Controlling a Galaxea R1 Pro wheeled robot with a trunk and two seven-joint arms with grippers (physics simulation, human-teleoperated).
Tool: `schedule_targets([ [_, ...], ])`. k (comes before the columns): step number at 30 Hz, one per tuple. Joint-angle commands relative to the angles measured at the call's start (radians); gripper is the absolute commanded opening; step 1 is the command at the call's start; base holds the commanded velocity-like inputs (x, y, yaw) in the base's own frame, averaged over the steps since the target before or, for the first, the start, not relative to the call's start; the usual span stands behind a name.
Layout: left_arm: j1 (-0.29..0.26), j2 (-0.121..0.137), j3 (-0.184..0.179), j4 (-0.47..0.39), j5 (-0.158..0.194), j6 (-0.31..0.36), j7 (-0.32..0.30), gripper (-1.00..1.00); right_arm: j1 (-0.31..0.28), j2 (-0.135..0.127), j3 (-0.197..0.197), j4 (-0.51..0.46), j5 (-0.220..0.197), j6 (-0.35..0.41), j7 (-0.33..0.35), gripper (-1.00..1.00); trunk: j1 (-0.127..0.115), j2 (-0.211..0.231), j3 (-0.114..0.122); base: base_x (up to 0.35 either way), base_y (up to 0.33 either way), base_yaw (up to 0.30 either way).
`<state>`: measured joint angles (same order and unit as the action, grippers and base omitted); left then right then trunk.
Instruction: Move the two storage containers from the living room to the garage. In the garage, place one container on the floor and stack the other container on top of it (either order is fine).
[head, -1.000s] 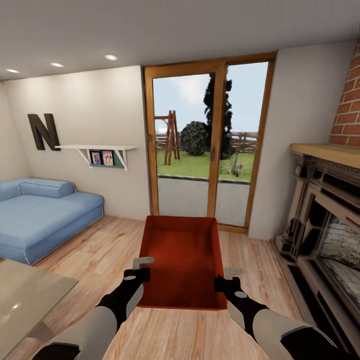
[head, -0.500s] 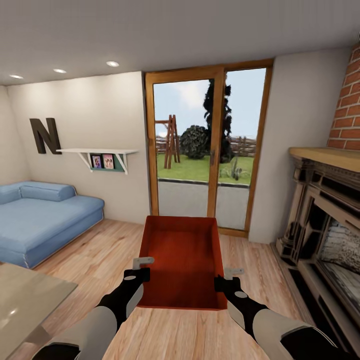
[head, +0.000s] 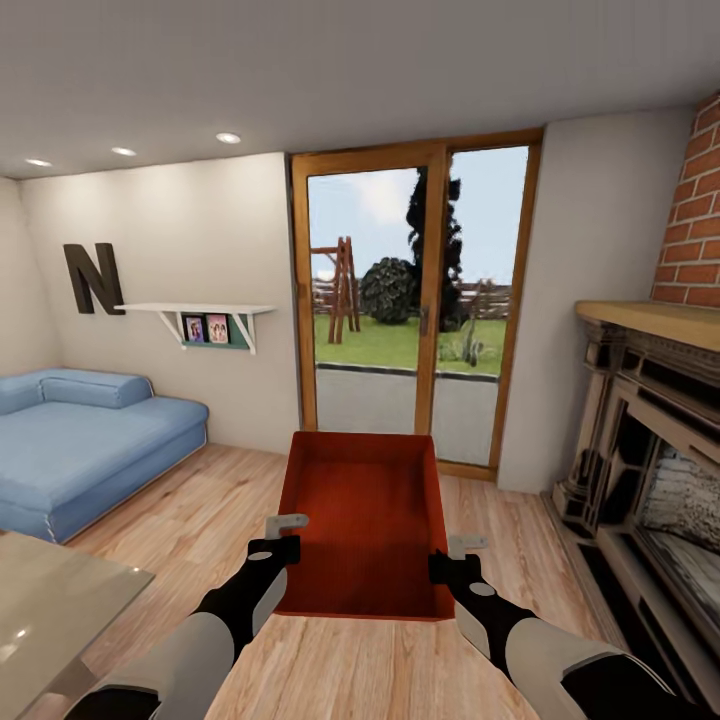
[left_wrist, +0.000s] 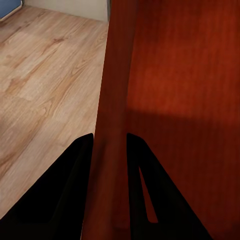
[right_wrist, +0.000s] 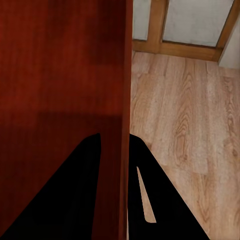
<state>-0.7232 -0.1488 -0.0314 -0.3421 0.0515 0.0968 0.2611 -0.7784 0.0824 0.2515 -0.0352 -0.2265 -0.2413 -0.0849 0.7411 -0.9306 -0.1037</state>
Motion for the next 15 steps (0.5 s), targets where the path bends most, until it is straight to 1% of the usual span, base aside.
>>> schedule_targets([
  [1, -0.001, 0.009, 0.033, 0.000, 0.011, 0.007, 0.010, -1.00, -0.001, -0.008, -0.040, -0.003, -0.002, -0.011, -0.005, -1.00, 0.000, -0.001, -0.001, 0.000, 0.000, 0.000],
  [12, -0.001, 0.008, 0.034, -0.001, 0.013, 0.007, 0.012, -1.00, -0.001, -0.006, -0.040, -0.003, -0.002, -0.010, -0.006, -1.00, 0.000, -0.001, -0.001, -0.001, 0.000, 0.000],
  [15, -0.001, 0.008, 0.034, -0.001, 0.015, 0.008, 0.012, -1.00, -0.001, -0.006, -0.040, -0.003, -0.002, -0.010, -0.006, -1.00, 0.000, -0.001, -0.001, -0.148, 0.000, 0.000],
])
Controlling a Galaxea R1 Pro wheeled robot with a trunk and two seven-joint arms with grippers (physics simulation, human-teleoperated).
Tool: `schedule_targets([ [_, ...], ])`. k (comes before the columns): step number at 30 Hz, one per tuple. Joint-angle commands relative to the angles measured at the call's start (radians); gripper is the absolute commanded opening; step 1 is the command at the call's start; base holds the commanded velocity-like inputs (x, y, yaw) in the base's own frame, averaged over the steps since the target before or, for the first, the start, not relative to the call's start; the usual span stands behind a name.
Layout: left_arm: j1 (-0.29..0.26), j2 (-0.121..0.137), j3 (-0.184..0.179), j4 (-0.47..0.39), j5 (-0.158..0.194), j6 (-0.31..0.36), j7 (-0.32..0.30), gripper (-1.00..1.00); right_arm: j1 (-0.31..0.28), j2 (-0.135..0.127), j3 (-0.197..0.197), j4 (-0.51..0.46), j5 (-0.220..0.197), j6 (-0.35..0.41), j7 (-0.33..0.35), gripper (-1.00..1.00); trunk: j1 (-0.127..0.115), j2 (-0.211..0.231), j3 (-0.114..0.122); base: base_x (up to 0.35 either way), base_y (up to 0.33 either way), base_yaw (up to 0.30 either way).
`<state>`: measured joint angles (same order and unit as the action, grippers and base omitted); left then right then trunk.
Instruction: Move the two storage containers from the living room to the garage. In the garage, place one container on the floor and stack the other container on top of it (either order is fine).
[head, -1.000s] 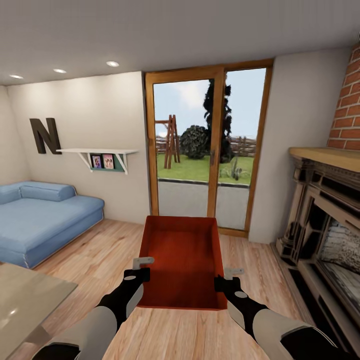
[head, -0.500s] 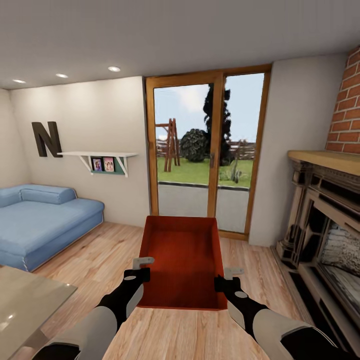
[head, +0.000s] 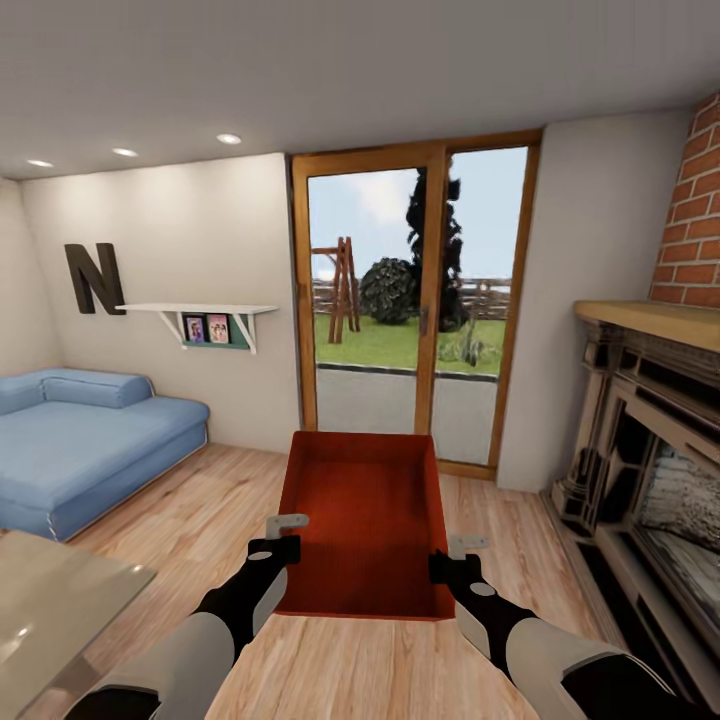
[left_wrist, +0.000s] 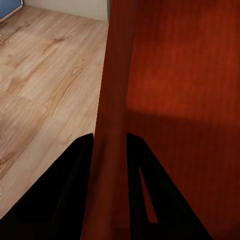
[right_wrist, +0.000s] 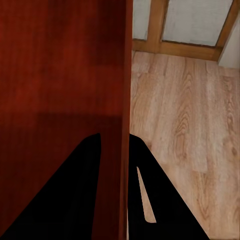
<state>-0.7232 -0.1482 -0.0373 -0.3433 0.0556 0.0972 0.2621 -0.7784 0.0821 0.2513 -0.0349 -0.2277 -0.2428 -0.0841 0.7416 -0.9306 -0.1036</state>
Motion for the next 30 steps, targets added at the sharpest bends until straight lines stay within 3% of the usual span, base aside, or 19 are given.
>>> schedule_targets([
  [1, -0.001, 0.007, 0.040, 0.000, 0.011, 0.008, 0.011, -1.00, -0.001, -0.005, -0.040, -0.003, -0.001, -0.008, -0.007, -1.00, 0.000, -0.001, -0.001, -0.263, 0.000, 0.000],
  [6, -0.001, 0.007, 0.040, 0.000, 0.012, 0.009, 0.011, -1.00, -0.001, -0.006, -0.040, -0.003, -0.001, -0.009, -0.009, -1.00, 0.000, -0.001, -0.001, -0.329, 0.000, 0.100],
  [24, -0.001, 0.007, 0.040, 0.000, 0.011, 0.007, 0.011, -1.00, -0.001, -0.003, -0.040, -0.003, -0.001, -0.008, -0.009, -1.00, 0.000, -0.001, -0.001, -0.343, -0.030, 0.274],
  [30, -0.001, 0.007, 0.040, 0.000, 0.010, 0.007, 0.011, -1.00, -0.001, -0.002, -0.040, -0.003, -0.001, -0.009, -0.009, -1.00, 0.000, -0.001, -0.001, -0.144, -0.072, 0.299],
])
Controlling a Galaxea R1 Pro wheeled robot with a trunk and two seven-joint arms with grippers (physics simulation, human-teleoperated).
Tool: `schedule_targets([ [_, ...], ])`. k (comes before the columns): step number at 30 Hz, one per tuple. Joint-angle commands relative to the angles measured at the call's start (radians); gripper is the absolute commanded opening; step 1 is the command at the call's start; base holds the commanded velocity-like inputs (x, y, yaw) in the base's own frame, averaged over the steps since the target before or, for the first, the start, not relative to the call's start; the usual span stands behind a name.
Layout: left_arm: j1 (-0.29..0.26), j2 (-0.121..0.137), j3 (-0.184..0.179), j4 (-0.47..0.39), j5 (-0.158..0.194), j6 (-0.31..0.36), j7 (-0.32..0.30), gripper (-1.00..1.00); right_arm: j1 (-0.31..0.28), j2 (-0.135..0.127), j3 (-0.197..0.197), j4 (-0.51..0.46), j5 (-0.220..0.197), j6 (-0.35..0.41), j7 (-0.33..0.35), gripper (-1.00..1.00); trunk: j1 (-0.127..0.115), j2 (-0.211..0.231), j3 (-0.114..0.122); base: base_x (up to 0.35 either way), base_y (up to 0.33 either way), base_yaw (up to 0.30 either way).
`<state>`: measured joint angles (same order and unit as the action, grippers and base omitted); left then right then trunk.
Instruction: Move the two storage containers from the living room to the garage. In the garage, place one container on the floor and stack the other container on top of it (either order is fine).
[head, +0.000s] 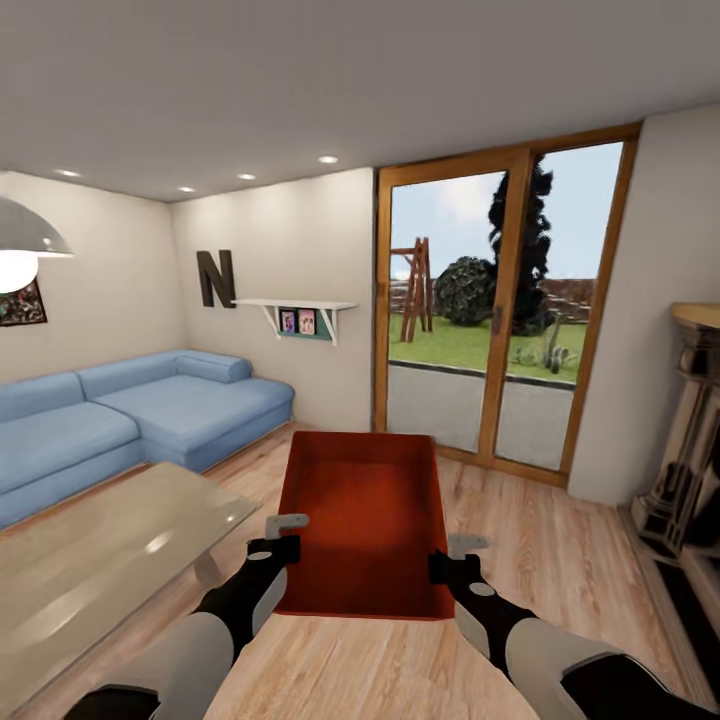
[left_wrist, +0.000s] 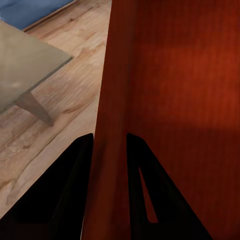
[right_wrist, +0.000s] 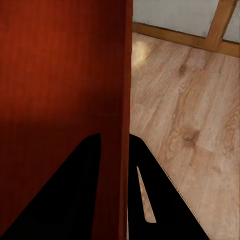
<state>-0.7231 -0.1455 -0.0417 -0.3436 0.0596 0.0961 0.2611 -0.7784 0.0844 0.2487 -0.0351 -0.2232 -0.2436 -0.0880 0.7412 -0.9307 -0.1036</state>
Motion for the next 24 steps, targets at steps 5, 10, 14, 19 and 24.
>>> schedule_targets([
  [5, -0.001, 0.004, 0.045, 0.000, 0.006, 0.008, 0.012, -1.00, -0.001, -0.005, -0.037, -0.003, -0.005, -0.008, -0.006, -1.00, 0.000, -0.001, -0.001, -0.013, -0.007, 0.300],
  [10, -0.001, 0.006, 0.045, 0.000, 0.006, 0.008, 0.012, -1.00, -0.001, -0.003, -0.037, -0.003, -0.005, -0.008, -0.006, -1.00, 0.000, -0.001, -0.001, -0.001, 0.000, 0.300],
  [14, -0.001, 0.006, 0.045, -0.001, 0.006, 0.007, 0.012, -1.00, -0.001, -0.003, -0.037, -0.003, -0.005, -0.008, -0.006, -1.00, 0.000, -0.001, -0.001, 0.000, 0.000, 0.300],
  [19, -0.001, 0.006, 0.046, -0.003, 0.006, 0.007, 0.011, -1.00, -0.001, -0.004, -0.037, -0.003, -0.005, -0.008, -0.007, -1.00, 0.000, -0.001, -0.001, 0.000, 0.000, 0.300],
  [24, -0.001, 0.006, 0.046, -0.002, 0.005, 0.007, 0.011, -1.00, -0.001, -0.004, -0.037, -0.003, -0.005, -0.008, -0.007, -1.00, 0.000, -0.001, -0.001, 0.000, 0.000, 0.300],
])
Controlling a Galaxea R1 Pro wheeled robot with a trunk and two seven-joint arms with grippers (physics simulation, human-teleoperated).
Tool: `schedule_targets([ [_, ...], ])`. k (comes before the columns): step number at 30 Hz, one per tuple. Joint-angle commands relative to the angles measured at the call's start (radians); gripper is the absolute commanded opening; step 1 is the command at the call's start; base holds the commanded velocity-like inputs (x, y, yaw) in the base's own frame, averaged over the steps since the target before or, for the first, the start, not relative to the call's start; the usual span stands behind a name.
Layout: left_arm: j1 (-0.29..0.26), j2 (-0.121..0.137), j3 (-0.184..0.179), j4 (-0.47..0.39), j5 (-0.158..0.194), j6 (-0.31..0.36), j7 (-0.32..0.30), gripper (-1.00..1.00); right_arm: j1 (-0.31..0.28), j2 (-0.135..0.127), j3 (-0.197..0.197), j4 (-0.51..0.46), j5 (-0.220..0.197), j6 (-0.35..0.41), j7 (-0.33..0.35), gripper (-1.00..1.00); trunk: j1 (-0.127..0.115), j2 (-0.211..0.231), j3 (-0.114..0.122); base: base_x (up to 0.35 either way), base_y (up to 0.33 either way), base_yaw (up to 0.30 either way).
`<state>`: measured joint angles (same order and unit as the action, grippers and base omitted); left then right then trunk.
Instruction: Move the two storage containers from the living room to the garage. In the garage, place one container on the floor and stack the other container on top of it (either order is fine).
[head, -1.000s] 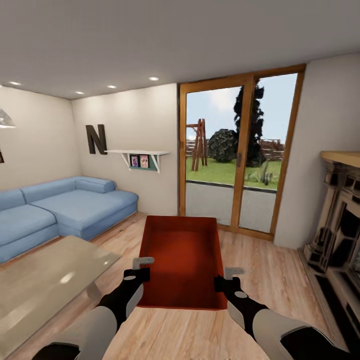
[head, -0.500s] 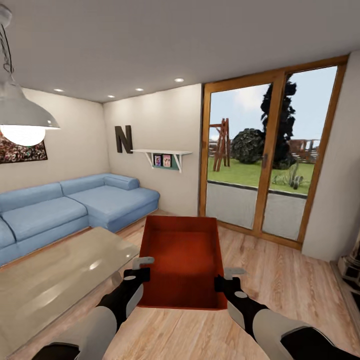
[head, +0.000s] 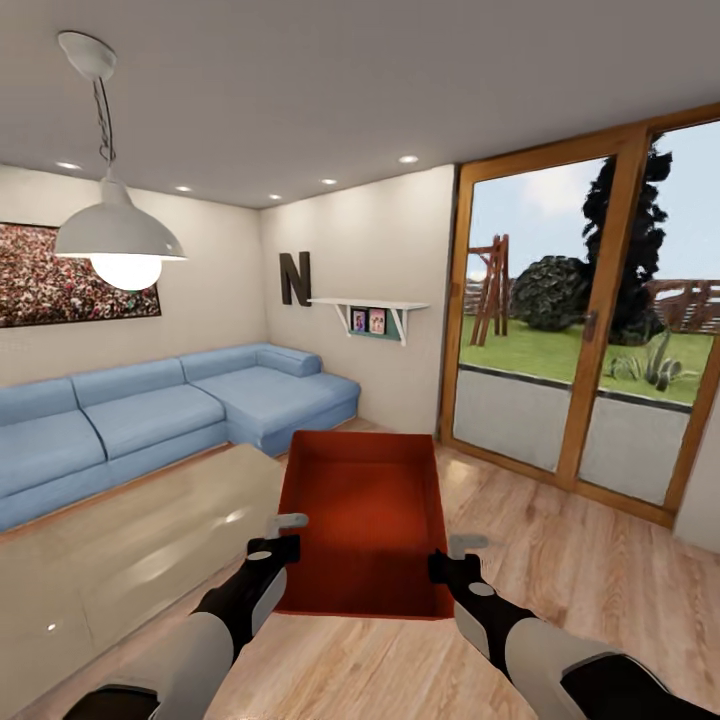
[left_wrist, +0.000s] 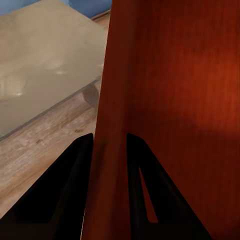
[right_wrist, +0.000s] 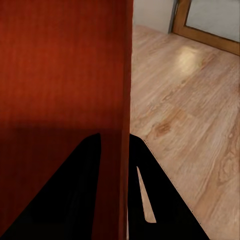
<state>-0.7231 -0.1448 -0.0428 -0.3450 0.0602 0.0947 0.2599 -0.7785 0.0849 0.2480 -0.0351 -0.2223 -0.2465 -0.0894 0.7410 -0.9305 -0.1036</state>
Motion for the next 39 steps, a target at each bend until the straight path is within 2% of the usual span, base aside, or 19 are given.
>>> schedule_targets([
  [1, -0.001, 0.006, 0.047, 0.000, 0.004, 0.008, 0.012, -1.00, -0.001, -0.004, -0.036, -0.003, -0.006, -0.005, -0.006, -1.00, 0.000, -0.001, -0.001, 0.000, 0.000, 0.300],
  [39, -0.001, 0.008, 0.048, 0.001, 0.004, 0.008, 0.012, -1.00, -0.001, -0.004, -0.036, -0.003, -0.006, -0.007, -0.007, -1.00, 0.000, -0.001, -0.001, 0.000, 0.000, 0.300],
])
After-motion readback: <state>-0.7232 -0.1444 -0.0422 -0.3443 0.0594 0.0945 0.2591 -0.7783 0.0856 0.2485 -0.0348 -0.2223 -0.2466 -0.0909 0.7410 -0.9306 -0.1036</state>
